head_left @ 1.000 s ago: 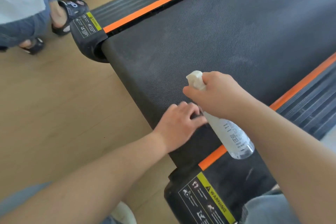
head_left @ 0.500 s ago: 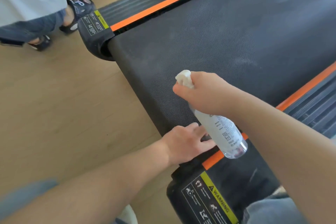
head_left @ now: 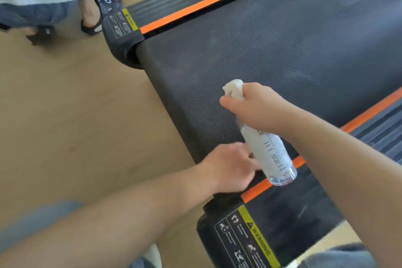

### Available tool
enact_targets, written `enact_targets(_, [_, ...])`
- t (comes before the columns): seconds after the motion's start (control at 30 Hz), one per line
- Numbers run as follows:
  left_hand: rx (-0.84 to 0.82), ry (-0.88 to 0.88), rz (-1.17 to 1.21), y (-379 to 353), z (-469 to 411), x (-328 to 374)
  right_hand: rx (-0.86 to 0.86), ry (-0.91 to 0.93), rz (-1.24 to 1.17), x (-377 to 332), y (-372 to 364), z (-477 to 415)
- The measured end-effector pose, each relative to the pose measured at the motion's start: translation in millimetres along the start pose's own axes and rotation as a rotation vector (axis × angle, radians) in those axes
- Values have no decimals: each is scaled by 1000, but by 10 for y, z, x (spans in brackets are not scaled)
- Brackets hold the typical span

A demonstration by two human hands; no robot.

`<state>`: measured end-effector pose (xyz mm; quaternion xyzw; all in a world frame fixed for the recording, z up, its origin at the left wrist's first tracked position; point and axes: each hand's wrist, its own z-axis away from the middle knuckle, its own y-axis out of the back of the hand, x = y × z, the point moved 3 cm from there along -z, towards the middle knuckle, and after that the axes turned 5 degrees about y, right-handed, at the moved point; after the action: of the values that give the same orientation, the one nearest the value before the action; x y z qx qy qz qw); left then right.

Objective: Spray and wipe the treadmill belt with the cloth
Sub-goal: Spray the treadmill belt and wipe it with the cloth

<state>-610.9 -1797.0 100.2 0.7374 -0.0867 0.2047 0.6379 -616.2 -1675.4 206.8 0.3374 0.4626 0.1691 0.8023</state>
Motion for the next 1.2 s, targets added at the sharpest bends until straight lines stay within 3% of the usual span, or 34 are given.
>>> enact_targets(0.1, [-159, -70, 37, -187, 107, 180, 2, 7, -9, 43, -6, -32])
enact_targets(0.2, [-49, -102, -179, -132, -14, -129, 0, -2, -4, 143, 21, -20])
enact_targets(0.23, [41, 6, -242, -28, -99, -326, -5, 3, -1, 176, 39, -11])
enact_targets(0.33, [226, 570, -279, 400, -278, -1130, -27, 9, -5, 264, 105, 36])
enact_targets(0.4, [213, 738, -270, 476, -319, -1374, -27, 10, -8, 342, 148, 59])
enact_targets(0.47, [258, 668, -224, 413, -357, -1234, -25, 6, -31, 409, 186, 62])
enact_targets(0.53, [231, 428, -148, 263, -380, -846, -20, -11, -91, 478, 196, 53])
enact_targets(0.63, [73, 110, -28, 2, -448, -207, 3, -35, -164, 581, 198, 25])
enact_targets(0.7, [-73, 28, -19, -155, -501, 101, 21, -56, -191, 663, 246, -11])
enact_targets(0.77, [-119, -36, -45, -256, -437, 217, 17, -78, -221, 730, 290, -10])
enact_targets(0.83, [-83, -9, -113, -300, -274, 146, -12, -84, -231, 764, 312, 0])
enact_targets(1.0, [-1, 306, -267, -233, -18, 79, -69, -26, -211, 667, 467, 17])
enact_targets(1.2, [98, 279, -319, -167, -217, -95, -31, 0, -142, 603, 554, -127])
